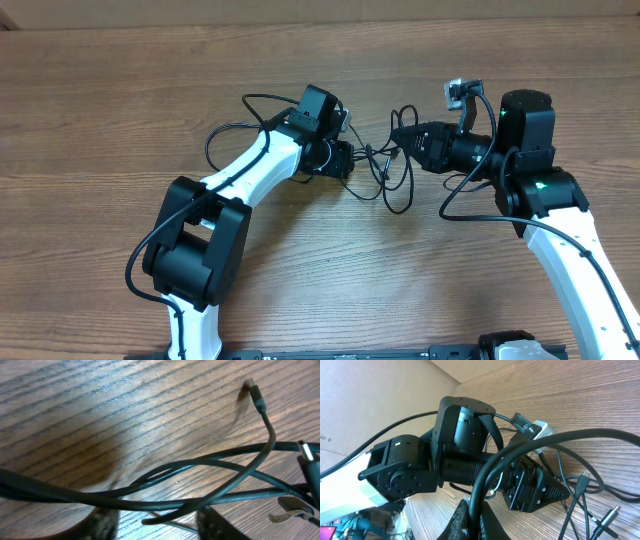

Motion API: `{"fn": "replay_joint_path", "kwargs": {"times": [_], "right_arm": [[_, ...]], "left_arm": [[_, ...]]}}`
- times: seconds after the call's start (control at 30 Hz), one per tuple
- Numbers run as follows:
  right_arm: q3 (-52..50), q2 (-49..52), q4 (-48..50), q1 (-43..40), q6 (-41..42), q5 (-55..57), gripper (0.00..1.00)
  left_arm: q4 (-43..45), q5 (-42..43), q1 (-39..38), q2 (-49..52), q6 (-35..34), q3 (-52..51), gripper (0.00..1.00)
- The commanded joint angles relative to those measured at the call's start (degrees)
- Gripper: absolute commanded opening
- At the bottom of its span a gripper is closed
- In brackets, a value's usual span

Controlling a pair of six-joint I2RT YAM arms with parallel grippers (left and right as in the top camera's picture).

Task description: Untangle cables

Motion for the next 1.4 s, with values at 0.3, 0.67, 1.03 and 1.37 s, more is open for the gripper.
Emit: {"fn": "replay_joint_path", "kwargs": {"times": [0.3, 0.67, 1.03, 1.37], "right_arm": [[1.3, -0.8, -1.0, 0.0, 0.3, 1.0, 0.04], [1.3, -0.8, -9.1, 0.0, 0.3, 11.4, 0.04], [1.3, -0.8, -14.1, 0.0, 0.3, 20.2, 0.04], [1.3, -0.8, -14.1, 0.0, 0.3, 20.1, 0.04]], "left_arm": [[-1.4, -4.2, -3.4, 0.7, -0.2, 0.7, 0.11], [-7.3, -4.4, 3.8, -4.0, 0.7, 1.1, 0.04], [-16.0, -10.0, 26.0, -18.2, 2.4, 1.1, 0.04], [-18.3, -4.0, 36.7, -19.5, 1.5, 1.0, 0.37]]}}
